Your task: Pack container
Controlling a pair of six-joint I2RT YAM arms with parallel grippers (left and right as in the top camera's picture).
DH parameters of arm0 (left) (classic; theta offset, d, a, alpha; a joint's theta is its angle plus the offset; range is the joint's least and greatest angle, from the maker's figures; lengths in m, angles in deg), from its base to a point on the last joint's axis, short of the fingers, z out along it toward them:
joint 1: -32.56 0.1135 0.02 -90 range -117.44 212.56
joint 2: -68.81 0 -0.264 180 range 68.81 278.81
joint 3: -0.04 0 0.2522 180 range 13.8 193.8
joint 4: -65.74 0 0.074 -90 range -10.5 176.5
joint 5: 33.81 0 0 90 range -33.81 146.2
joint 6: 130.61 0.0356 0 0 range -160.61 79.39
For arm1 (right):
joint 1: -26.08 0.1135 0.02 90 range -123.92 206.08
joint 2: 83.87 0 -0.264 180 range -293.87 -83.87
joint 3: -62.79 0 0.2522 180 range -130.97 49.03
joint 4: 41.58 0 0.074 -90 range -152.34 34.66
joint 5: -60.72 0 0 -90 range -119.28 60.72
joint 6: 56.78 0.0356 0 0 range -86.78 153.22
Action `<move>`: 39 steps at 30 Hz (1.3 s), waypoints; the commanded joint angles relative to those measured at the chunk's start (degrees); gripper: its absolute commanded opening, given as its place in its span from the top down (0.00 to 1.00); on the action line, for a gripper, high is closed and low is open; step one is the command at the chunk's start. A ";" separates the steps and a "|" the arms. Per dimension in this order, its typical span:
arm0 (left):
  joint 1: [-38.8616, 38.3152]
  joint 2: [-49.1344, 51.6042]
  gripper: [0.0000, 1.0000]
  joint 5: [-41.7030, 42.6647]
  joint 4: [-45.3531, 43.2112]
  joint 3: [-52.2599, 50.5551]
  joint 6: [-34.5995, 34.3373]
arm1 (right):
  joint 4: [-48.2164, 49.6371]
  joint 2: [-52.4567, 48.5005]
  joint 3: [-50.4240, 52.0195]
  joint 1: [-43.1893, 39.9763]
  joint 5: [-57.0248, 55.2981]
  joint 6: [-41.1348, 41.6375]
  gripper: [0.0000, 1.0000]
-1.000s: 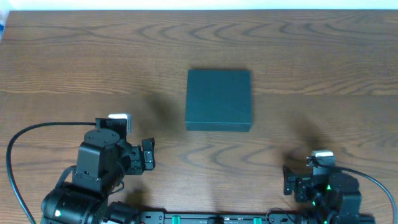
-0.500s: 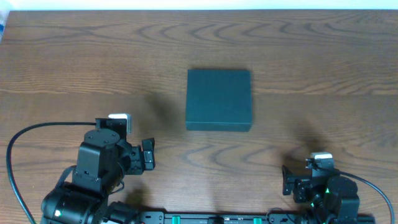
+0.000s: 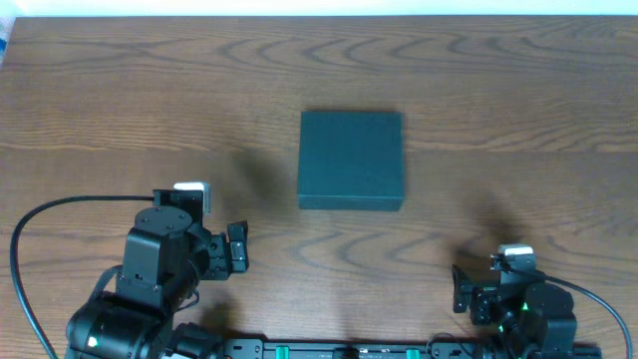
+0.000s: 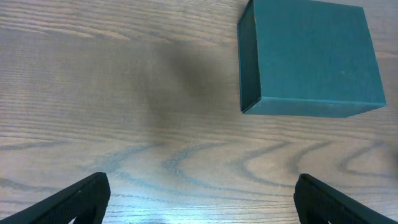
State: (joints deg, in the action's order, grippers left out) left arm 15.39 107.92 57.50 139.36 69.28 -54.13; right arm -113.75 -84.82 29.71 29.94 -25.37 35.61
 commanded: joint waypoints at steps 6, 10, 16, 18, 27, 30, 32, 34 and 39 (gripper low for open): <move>-3.15 -0.09 0.05 -0.24 0.22 0.50 -0.42 | -0.04 0.59 0.33 -0.35 0.17 0.72 0.01; -3.08 -1.22 0.05 -0.24 0.33 0.50 -0.39 | -0.04 0.59 0.33 -0.35 0.17 0.72 0.01; -2.80 -7.08 0.05 -0.50 0.35 0.50 -0.02 | -0.04 0.59 0.33 -0.35 0.17 0.72 0.01; -1.09 -9.57 0.05 -1.57 0.63 0.44 2.10 | -0.04 0.59 0.33 -0.35 0.17 0.72 0.01; 11.19 -26.45 0.05 1.36 -3.61 -17.51 10.36 | -0.04 0.59 0.33 -0.35 0.17 0.72 0.01; 11.21 -33.29 0.04 1.31 -6.88 -24.37 10.60 | -0.04 0.59 0.33 -0.35 0.15 0.72 0.01; 11.19 -36.87 0.05 1.31 -7.41 -27.67 10.60 | -0.04 0.59 0.33 -0.35 0.17 0.72 0.01; 11.19 -38.99 0.05 1.31 -7.43 -29.99 10.60 | -0.04 0.59 0.33 -0.35 0.17 0.72 0.01; 11.19 -38.91 0.05 1.05 -7.43 -32.00 13.07 | -0.04 0.59 0.33 -0.35 0.17 0.72 0.01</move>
State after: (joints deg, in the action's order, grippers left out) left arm 26.19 69.50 58.46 132.14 38.12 -43.73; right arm -113.73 -84.75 29.71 29.94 -25.20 35.74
